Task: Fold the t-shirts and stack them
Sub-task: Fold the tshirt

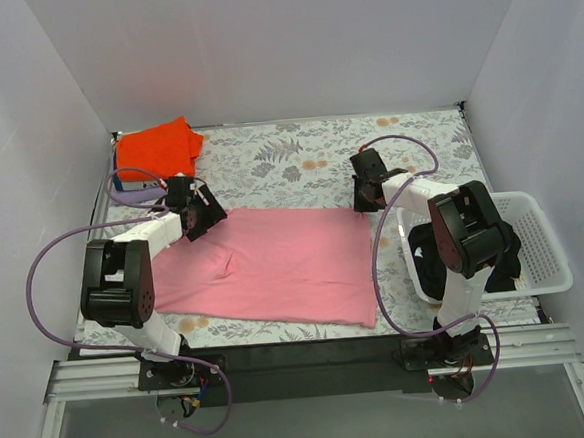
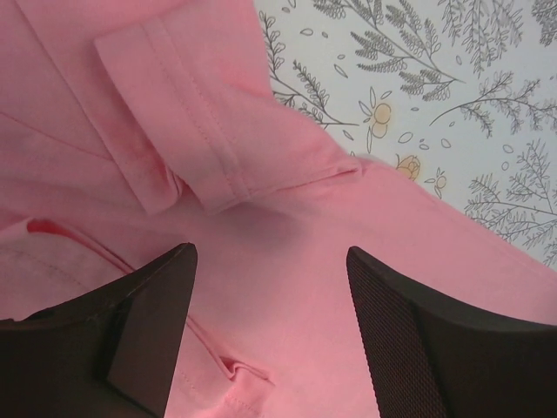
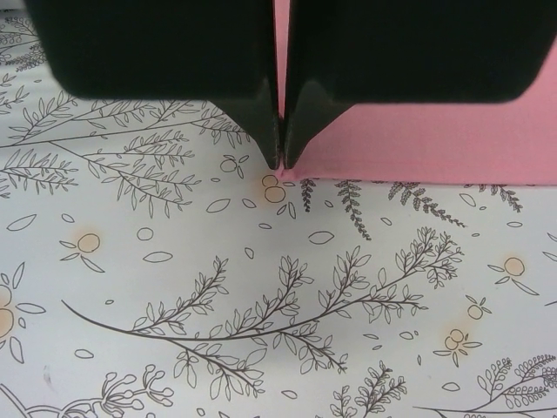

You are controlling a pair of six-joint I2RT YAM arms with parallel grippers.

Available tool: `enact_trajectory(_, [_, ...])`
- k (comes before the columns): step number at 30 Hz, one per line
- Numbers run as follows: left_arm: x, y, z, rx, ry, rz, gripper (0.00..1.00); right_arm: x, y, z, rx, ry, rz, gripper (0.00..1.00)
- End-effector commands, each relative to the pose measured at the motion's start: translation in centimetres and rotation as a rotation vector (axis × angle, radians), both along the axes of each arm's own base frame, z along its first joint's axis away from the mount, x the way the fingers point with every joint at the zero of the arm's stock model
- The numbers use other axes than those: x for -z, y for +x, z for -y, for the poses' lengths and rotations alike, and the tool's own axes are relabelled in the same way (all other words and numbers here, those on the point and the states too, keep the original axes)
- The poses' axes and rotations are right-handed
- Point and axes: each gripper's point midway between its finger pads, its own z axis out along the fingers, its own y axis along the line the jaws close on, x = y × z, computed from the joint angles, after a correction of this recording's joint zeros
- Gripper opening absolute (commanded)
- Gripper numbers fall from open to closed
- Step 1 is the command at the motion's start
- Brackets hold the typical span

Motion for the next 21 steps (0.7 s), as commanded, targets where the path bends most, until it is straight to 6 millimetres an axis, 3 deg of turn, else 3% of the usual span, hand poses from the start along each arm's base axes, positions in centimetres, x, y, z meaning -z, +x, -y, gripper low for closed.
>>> enact_trajectory(1, [-0.9,1.6,-0.6,-0.041,0.016,0.064,0.68,0.8,-1.0,0.1,-0.009,0.006,-0.034,0.01])
enact_trajectory(11, [-0.7,3.2,-1.2,-0.062,0.055,0.080,0.61,0.6,-1.0,0.1,-0.015,0.006,-0.028,0.01])
enact_trajectory(21, [-1.2,4.4,-2.1,-0.085,0.106,0.107,0.47,0.6,-0.9,0.2,-0.017,0.003,-0.030,0.01])
